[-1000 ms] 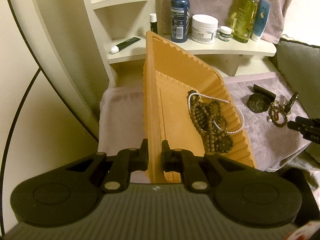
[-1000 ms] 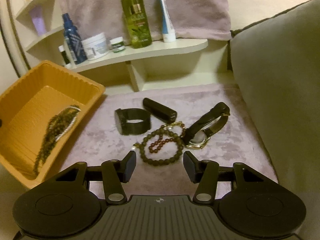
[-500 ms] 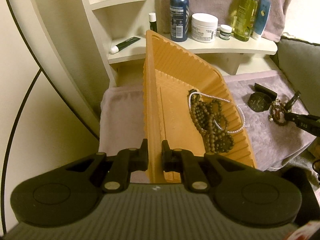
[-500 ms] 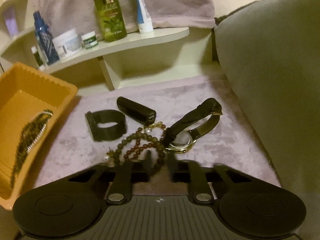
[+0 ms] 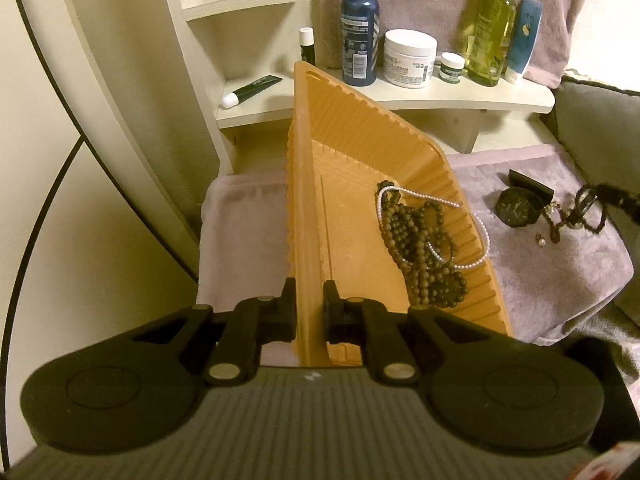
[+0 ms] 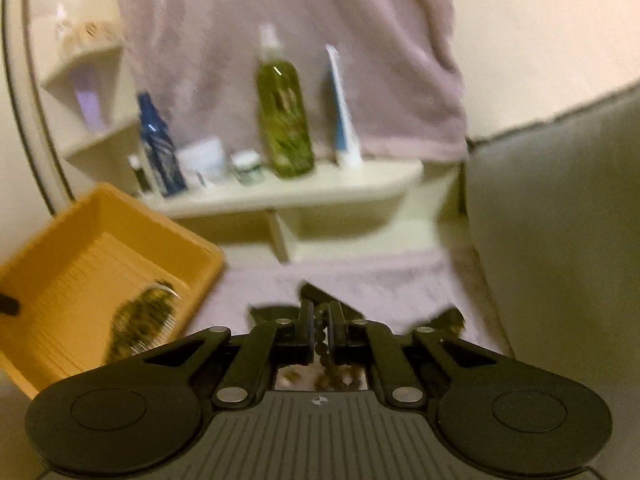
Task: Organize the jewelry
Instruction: 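Carry the dark bead strand into the tray and open the right tool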
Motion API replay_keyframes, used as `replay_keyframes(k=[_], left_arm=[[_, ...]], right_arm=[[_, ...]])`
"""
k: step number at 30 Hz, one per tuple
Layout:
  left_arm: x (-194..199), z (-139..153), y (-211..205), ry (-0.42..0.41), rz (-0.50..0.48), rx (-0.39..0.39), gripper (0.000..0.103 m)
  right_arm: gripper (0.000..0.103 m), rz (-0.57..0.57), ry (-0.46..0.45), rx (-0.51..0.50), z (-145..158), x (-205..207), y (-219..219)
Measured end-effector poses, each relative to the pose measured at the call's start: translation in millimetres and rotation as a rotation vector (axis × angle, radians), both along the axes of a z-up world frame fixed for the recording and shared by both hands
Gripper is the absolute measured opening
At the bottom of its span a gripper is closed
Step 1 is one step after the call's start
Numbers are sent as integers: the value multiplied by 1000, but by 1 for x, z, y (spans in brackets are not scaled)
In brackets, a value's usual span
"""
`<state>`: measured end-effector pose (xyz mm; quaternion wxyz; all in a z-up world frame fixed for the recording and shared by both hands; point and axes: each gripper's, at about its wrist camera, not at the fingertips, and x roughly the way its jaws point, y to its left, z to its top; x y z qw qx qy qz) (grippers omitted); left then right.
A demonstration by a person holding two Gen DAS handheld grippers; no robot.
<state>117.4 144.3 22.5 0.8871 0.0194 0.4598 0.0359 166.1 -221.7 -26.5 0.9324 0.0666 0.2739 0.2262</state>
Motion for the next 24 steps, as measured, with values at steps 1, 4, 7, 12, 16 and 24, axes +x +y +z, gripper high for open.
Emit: replay_keyframes(k=[1,4,7,12,16,24], left_arm=[[0,0,0,-1,1,-2,11],[-1,0,1,-3,2,-5,11],[-2,0,1,-5,-1,-5,11],[-2,0,1,-7,1,-7,11],[-2,0,2,-8,3,-9,11],[-2,0,2,-11,2,-9,11]], right_arm=[[6,17,-6,13,5,-1,4],[6,88,-19,51,17,-5,21],[6,170,0,110,23,-7,43],[6,321,75,190,20,-8,89],[6,413,118,203,16,-12,125],[6,476,244,206,-8,-3,158]])
